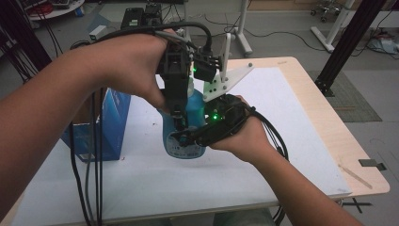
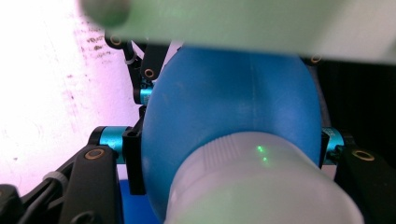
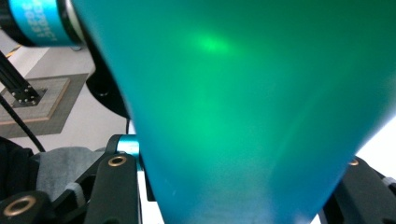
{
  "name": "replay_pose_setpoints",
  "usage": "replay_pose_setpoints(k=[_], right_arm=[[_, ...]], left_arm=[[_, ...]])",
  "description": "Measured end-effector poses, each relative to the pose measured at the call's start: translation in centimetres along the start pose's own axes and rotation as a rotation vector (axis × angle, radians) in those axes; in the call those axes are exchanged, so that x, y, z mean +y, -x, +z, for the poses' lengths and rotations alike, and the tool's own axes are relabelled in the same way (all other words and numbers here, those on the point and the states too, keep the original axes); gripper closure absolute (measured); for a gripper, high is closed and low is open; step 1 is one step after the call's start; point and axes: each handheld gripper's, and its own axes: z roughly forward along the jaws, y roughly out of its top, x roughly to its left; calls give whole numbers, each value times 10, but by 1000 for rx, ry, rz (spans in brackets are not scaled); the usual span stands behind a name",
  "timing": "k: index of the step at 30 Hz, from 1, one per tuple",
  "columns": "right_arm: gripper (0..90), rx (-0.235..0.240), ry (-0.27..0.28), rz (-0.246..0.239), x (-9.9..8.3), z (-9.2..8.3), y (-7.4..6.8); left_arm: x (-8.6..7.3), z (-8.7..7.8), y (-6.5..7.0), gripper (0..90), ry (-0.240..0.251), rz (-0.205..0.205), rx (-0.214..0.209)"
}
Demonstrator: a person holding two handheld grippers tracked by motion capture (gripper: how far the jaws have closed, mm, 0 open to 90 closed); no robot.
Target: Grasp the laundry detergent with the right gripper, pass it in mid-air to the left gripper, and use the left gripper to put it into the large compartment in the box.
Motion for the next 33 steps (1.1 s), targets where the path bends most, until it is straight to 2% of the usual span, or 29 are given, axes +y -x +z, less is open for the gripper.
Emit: replay_pose_setpoints(k=[3,5,9,11,16,18,19,28,30,31,32,33], right_arm=[[389,7,26,15,-1,-3,-1],[320,12,26,27,-1,-4,-1],[269,15,16,40,-4,-10,-1],[225,-3,5,42,-7,-15,1],[200,-31,-5,71,-15,-29,5],[126,-40,-3,79,-17,-34,7],[126,-45,-13,83,-17,-37,7],[100,-91,-86,35,-17,-56,6],[99,-104,-85,16,-16,-61,5],[80,-119,-84,9,-15,-64,4],[20,-120,-84,13,-14,-66,4],[20,-140,-90,11,-14,-68,4]], left_arm=[[-1,-1,-1,381,5,-4,-9],[-1,-1,-2,381,0,-6,-7],[-3,0,-3,381,-9,-14,-5],[-5,-1,-3,380,-15,-20,-8],[-10,-3,-5,380,-15,-35,-11],[-12,-4,-5,380,-20,-45,-7],[-13,-4,-6,380,-20,-52,-4],[-26,-14,-10,380,-33,-115,9],[-29,-16,-12,379,-37,-128,11],[-31,-18,-12,379,-40,-136,11],[-33,-20,-13,379,-41,-146,12],[-35,-22,-13,379,-43,-158,13]])
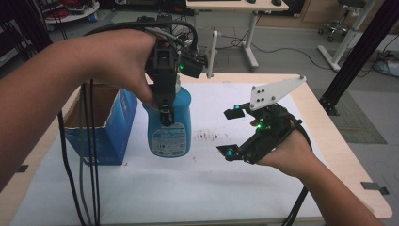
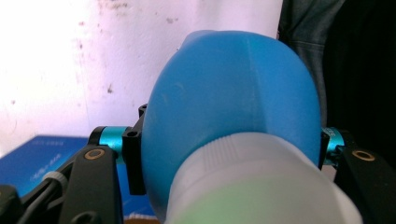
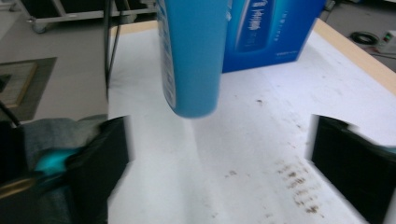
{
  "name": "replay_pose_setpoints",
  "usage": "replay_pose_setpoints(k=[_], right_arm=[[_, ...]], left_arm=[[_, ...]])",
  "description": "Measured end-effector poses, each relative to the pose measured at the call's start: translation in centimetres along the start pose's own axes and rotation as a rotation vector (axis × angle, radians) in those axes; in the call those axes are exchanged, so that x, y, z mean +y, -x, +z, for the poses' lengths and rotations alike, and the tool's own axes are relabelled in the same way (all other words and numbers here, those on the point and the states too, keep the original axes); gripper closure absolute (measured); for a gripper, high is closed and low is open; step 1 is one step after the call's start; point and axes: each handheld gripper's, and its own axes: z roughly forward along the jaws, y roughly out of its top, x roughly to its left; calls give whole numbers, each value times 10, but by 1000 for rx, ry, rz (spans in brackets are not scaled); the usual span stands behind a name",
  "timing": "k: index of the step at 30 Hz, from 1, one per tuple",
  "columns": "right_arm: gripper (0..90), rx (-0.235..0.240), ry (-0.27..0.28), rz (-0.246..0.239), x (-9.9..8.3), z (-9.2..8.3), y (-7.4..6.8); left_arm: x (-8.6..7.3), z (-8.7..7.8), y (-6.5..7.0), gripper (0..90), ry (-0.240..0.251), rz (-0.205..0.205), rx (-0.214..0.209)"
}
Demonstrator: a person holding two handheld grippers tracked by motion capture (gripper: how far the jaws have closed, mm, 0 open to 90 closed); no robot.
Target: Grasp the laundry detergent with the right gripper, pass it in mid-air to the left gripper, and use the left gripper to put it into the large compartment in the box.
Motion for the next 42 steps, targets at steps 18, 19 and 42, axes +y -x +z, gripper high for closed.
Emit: replay_pose_setpoints(k=[18,19,42], right_arm=[[5,-61,-345,-118,8,-35,16],[5,-68,-360,-117,8,-38,16],[6,-75,-376,-109,-1,-33,18]], left_arm=[[-64,-75,-29,378,118,-376,-8],[-69,-79,-32,377,122,-418,-1],[-161,-71,-77,377,65,-1107,119]])
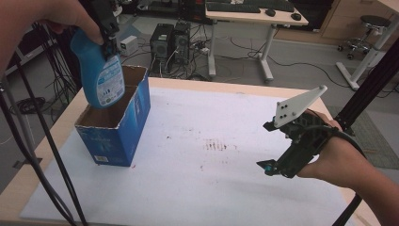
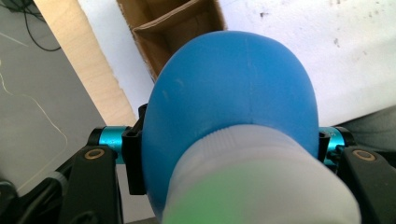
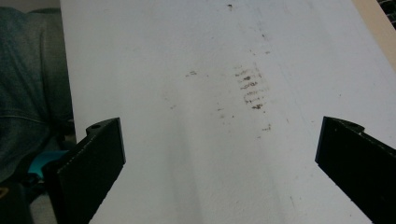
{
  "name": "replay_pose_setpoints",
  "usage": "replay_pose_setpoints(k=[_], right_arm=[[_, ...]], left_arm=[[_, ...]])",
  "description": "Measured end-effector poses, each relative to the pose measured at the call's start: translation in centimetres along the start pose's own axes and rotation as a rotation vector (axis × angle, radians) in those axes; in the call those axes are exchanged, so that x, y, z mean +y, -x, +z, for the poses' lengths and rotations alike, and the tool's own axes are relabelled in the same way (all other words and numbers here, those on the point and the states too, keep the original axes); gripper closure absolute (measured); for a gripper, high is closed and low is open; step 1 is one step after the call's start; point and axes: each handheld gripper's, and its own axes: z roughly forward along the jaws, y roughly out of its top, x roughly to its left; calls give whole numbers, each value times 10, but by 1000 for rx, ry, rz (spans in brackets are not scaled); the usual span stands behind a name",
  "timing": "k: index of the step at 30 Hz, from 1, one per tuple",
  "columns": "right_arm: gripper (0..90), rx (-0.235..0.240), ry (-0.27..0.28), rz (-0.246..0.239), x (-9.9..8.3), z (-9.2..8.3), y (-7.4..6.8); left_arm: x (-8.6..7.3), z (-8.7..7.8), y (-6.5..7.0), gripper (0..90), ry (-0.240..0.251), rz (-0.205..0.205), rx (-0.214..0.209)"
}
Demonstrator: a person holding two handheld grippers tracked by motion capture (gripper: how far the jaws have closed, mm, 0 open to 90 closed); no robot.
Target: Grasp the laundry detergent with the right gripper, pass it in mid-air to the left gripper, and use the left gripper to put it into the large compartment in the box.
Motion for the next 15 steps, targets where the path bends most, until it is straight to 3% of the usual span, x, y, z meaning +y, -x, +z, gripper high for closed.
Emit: replay_pose_setpoints(k=[3,8,11,15], right_arm=[[6,-2,0,3,0,0,0],[6,-1,1,14,0,0,0],[6,-1,3,8,2,2,0],[6,2,-2,10,2,3,0]], left_arm=[[0,11,-6,378,-7,-11,-20],[1,29,-10,378,-24,5,-29],[2,50,-13,378,-32,72,-40],[3,65,-14,378,-54,111,-61]])
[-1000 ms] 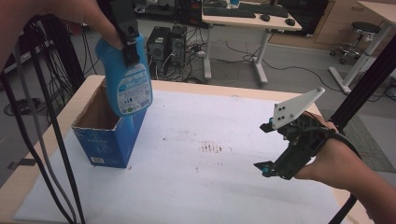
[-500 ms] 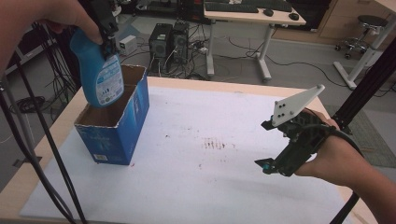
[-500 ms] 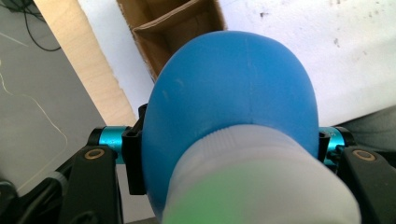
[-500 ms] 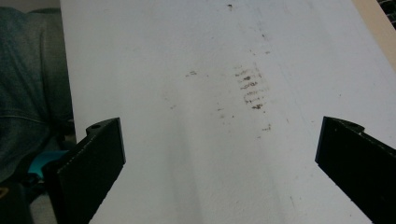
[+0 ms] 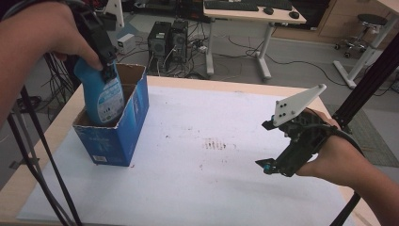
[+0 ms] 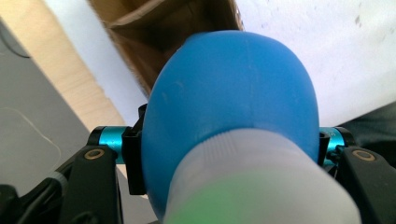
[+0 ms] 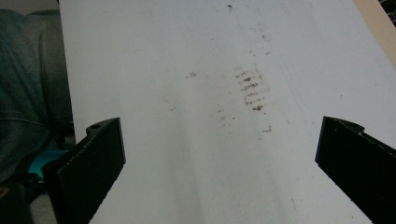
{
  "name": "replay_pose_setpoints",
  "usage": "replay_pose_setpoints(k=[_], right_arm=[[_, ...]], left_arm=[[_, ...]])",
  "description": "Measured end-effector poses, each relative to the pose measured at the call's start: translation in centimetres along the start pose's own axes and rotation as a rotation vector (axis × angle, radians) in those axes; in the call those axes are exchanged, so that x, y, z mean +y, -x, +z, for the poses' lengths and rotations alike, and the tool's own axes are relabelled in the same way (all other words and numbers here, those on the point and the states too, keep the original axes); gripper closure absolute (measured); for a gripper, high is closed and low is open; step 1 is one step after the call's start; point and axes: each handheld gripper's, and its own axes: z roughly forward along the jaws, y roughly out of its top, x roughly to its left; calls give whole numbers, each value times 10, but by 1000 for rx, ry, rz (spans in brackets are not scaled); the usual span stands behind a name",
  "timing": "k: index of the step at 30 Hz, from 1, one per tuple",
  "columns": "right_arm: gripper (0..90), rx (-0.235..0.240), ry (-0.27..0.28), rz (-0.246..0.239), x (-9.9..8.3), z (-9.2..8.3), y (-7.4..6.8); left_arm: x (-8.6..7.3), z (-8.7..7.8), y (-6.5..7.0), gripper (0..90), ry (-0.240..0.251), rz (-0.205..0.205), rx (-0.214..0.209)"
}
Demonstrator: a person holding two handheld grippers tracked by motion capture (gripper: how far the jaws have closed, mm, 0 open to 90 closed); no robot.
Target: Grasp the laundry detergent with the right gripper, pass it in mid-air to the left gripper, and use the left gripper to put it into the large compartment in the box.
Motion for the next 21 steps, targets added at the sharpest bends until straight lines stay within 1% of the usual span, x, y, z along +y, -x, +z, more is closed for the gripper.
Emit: replay_pose_setpoints(k=[1,4,8,9,11,12,14,15,18,19,21], right_arm=[[6,1,-1,0,0,0,0],[6,1,-8,2,0,2,1],[6,1,-13,7,1,3,0],[6,1,-15,6,1,3,0],[6,3,-17,6,1,3,0],[6,3,-17,8,1,4,0],[6,3,-18,10,1,5,0],[6,3,-19,12,1,5,0],[6,5,-20,15,1,6,-1],[6,5,-24,16,1,6,-1],[6,5,-22,17,1,7,-1]], left_arm=[[1,12,-1,378,-10,29,-7],[2,30,-1,378,-25,79,-10],[3,52,-1,378,-36,191,-6],[3,57,-1,378,-37,222,-2],[3,67,1,378,-39,310,14],[3,72,2,378,-33,344,22],[3,79,3,378,-29,398,32],[2,82,3,378,-18,413,35],[2,90,1,377,-10,452,44],[2,93,0,377,-1,456,43],[2,98,-1,377,-4,480,43]])
